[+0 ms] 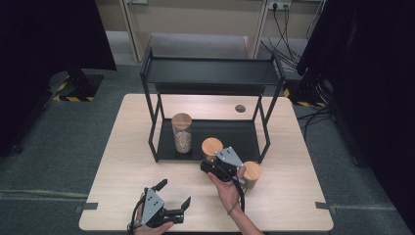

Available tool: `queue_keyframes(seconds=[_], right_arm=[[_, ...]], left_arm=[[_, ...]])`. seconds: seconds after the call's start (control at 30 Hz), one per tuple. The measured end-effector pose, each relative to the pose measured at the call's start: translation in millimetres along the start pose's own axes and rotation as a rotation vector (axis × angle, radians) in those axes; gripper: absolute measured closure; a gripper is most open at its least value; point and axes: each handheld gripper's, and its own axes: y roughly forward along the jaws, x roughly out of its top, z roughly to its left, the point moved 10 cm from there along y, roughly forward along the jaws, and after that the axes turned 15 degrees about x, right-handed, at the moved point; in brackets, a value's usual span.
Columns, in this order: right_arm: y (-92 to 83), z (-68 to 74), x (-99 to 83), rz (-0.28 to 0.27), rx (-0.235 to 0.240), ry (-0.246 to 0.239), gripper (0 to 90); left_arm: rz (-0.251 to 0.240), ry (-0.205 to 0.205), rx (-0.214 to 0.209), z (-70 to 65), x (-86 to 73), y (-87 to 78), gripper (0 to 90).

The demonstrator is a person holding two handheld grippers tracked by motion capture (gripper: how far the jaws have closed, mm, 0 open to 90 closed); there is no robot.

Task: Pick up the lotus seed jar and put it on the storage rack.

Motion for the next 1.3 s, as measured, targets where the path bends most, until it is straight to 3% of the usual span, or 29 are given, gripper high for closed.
queue_keyframes(seconds=[0.4, 0.6, 0.77, 1.07, 1.3], right_arm=[[35.0, -6.9, 12.0, 0.024, -0.05, 0.016, 25.4], [53.3, -8.4, 11.5, 0.048, -0.07, 0.0, 25.4], [65.9, -14.7, 8.4, 0.069, -0.078, 0.023, 25.4], [77.4, -21.4, 6.4, 0.072, -0.092, 0.051, 25.4], [84.6, -18.0, 4.5, 0.075, -0.088, 0.037, 25.4]], left_arm=[[-0.002, -0.002, -0.001, 0.3, 0.1, -0.5, 1.5], [-0.004, -0.003, -0.002, -0.1, 0.2, -1.1, 1.6], [-0.006, -0.003, -0.004, 0.0, 0.3, -1.3, 1.6], [-0.005, -0.003, -0.004, 0.0, 0.1, -1.1, 1.6], [-0.003, -0.002, -0.006, -0.5, -0.4, -1.1, 1.6]])
